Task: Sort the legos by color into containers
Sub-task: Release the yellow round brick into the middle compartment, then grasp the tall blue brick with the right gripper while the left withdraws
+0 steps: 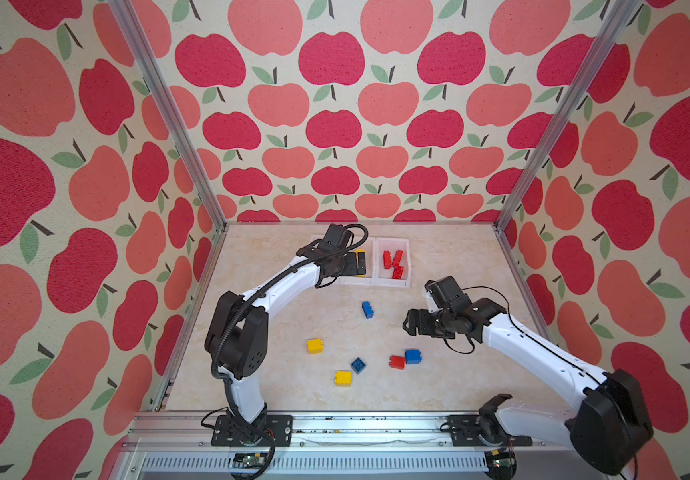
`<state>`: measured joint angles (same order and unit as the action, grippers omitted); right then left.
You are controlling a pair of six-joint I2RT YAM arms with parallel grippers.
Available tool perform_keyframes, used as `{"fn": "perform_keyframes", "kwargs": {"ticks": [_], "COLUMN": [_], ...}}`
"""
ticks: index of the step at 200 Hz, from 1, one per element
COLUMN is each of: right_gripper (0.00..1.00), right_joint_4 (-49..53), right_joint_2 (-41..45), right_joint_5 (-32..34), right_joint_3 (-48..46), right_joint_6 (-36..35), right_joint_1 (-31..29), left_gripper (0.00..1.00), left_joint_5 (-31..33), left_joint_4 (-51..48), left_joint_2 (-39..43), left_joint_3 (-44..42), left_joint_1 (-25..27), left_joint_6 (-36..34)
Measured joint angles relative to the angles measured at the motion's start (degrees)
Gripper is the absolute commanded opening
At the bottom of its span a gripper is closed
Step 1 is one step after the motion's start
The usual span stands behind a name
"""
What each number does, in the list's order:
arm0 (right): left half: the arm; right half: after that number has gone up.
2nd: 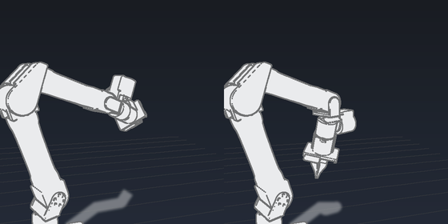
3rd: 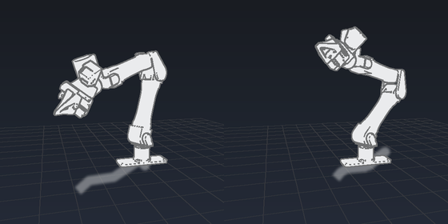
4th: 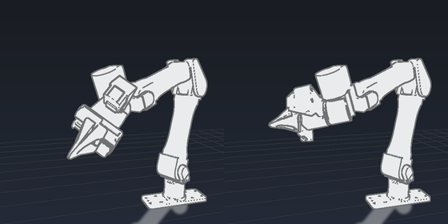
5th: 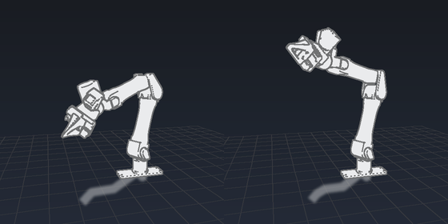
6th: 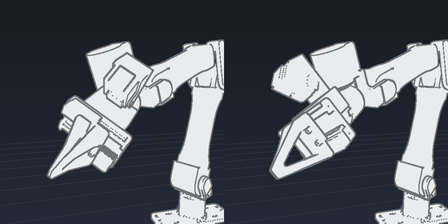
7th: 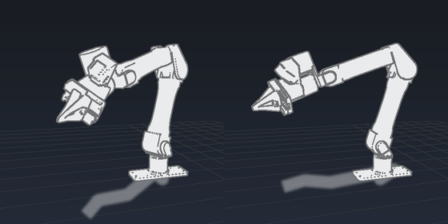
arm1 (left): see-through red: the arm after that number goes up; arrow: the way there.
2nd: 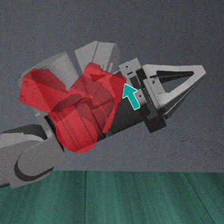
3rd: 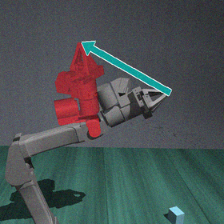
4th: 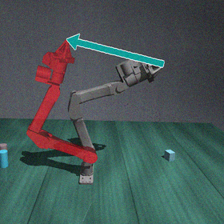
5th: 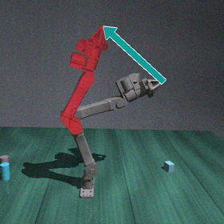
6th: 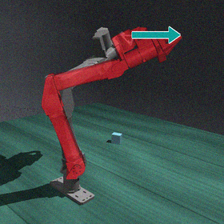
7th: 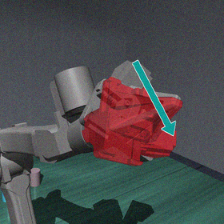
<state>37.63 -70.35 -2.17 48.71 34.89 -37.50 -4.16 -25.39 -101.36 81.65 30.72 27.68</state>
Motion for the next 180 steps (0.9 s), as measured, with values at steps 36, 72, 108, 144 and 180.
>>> {"fn": "perform_keyframes", "kwargs": {"ticks": [36, 72, 108, 144, 180], "right_gripper": [0.86, 0.83, 0.81, 0.76, 0.69], "right_joint_4": [1.57, 2.60, 2.95, 2.97, 2.95], "right_joint_2": [-2.54, -5.66, -7.54, -9.49, -10.91], "right_joint_5": [4.33, 7.76, 10.36, 12.46, 13.75], "right_joint_3": [0.00, 0.00, 0.00, 0.00, 0.00], "right_joint_6": [2.73, 5.31, 7.26, 8.55, 9.18], "right_joint_1": [-5.53, -9.66, -12.04, -13.51, -13.57], "left_gripper": [0.99, 0.99, 0.99, 0.99, 0.99], "left_joint_5": [-1.55, -2.89, -3.87, -4.50, -5.16], "left_joint_4": [2.78, 4.90, 5.57, 5.99, 6.32], "left_joint_2": [8.46, 15.67, 19.71, 21.46, 22.56], "left_joint_3": [-10.67, -18.51, -22.58, -25.07, -27.32], "left_joint_1": [-2.14, -4.63, -6.88, -8.00, -8.70], "left_joint_6": [1.88, 3.10, 3.37, 3.37, 3.98]}}
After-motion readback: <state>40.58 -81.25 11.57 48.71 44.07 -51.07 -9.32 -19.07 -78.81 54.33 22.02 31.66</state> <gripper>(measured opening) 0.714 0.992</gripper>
